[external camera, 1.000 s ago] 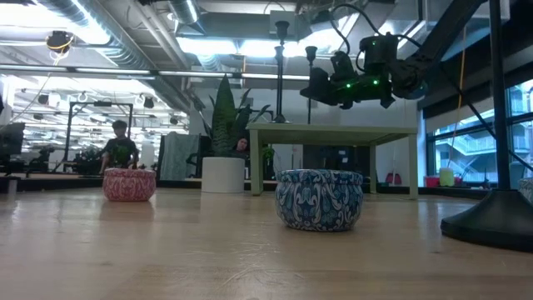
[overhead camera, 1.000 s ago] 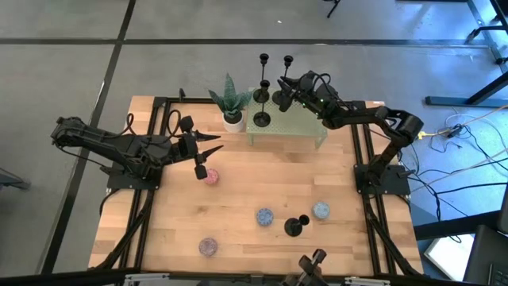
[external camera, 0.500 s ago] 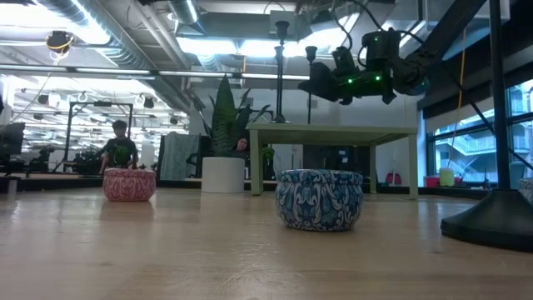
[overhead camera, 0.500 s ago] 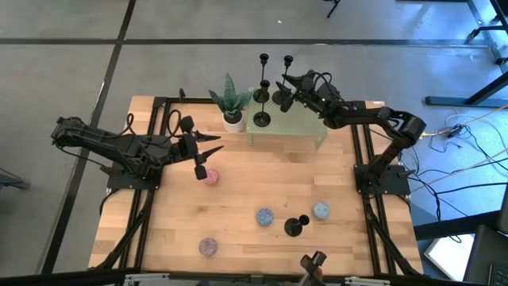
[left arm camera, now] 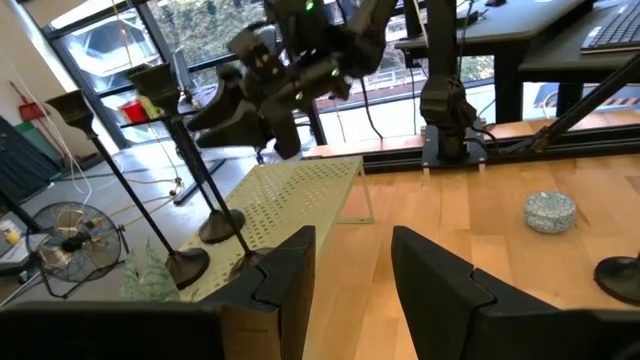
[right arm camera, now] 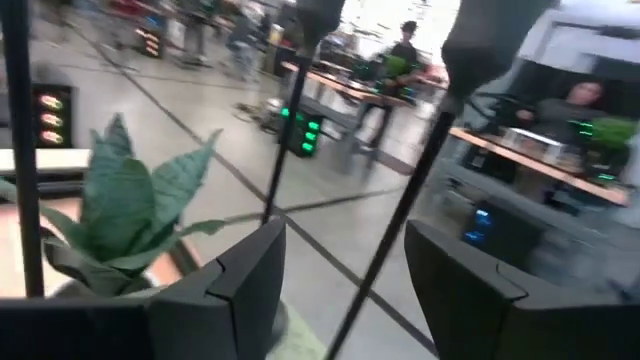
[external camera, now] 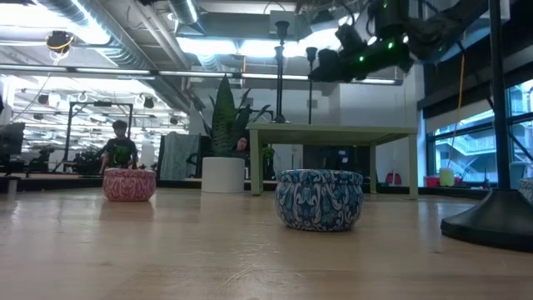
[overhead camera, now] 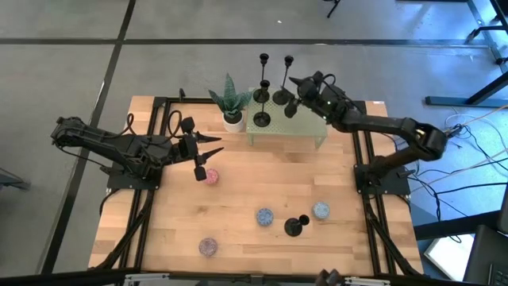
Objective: Pick & Place candle stick holders
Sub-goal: Align the black candle holder with the other black candle holder on the shelf
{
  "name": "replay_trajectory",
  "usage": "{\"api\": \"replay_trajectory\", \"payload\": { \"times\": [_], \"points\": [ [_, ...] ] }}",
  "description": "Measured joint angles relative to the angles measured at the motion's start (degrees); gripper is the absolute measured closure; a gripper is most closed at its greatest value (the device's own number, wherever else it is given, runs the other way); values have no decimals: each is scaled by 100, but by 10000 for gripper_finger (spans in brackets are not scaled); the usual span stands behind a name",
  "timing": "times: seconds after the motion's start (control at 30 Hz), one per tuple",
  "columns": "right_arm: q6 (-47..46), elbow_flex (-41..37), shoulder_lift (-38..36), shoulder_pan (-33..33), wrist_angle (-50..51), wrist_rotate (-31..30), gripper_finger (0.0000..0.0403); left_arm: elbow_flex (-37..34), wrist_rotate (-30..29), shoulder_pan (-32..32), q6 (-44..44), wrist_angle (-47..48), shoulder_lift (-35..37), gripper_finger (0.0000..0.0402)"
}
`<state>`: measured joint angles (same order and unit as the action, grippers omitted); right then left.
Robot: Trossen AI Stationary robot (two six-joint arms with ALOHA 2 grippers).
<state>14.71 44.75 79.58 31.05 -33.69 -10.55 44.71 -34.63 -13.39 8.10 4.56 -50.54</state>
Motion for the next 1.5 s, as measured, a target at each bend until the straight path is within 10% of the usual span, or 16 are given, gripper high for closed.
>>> {"api": "replay_trajectory", "payload": {
  "times": [0.57,0.83,1.03,1.5],
  "points": [
    [106,0,-717,-730,709,-341,198,0,-2,-1,7,-2,0,272],
    [38,1,-1492,-1751,1522,-329,306,0,-2,-2,3,-1,0,272],
    [-307,2,-2019,-2612,2803,776,370,0,0,-2,2,0,0,272],
    [-847,2,-2163,-4189,4001,1670,221,2,15,-1,0,0,0,272]
  ]
}}
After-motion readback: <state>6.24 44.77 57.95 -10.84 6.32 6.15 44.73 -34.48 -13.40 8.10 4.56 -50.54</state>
